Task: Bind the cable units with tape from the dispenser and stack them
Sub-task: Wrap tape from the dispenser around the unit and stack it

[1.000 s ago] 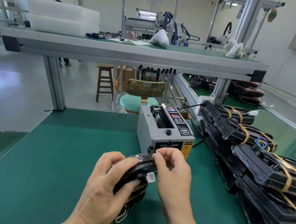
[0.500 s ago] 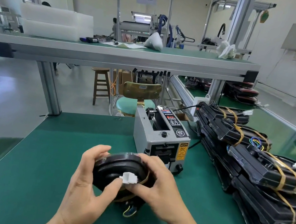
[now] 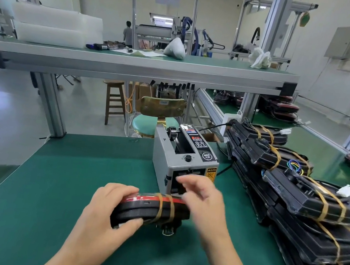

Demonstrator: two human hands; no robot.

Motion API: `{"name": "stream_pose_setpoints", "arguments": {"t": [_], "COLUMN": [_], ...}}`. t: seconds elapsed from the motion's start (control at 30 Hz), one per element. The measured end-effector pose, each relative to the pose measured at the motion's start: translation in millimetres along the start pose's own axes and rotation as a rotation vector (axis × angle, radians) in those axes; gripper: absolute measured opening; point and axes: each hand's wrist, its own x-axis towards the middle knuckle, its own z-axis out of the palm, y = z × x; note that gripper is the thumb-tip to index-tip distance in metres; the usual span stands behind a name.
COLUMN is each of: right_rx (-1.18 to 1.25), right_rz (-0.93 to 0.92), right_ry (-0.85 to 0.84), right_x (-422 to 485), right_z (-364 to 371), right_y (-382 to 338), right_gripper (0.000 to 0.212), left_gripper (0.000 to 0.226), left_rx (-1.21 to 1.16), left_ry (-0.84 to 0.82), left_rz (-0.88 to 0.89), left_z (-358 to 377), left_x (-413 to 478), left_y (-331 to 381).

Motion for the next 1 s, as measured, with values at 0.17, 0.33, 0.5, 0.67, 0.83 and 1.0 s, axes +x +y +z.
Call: {"name": "stream_pose_setpoints", "arguments": {"t": [0.17, 0.33, 0.5, 0.67, 0.83, 1.0], "right_rx": [0.17, 0.266, 0.253, 0.224, 0.18, 0.31], "right_rz": [0.491, 0.624, 0.666, 0.668, 0.651, 0.455], "right_ry": [0.346, 0.352, 0.345, 0.353, 0.392, 0.428], "right_x": [30, 44, 48, 51, 50, 15], "right_z": [-4, 2, 3, 6, 9, 7], "right_y": [23, 19, 16, 14, 11, -14], "right_gripper": [0.013, 0.017, 0.013, 0.016, 0.012, 0.004], "left_gripper": [0.045, 0.048, 0.05, 0.051, 0.048, 0.048], "left_rx": [-0.003, -0.038, -0.059, -0.062, -0.086, -0.155], "left_ry": [-0.003, -0.003, -0.007, -0.024, -0.013, 0.048], "left_rz": [-0.004, -0.014, -0.007, 0.018, 0.017, -0.015], "left_z": [1, 1, 1, 1, 1, 9], "left_x": [-3, -4, -4, -4, -5, -8], "left_y": [1, 2, 4, 8, 10, 10]}}
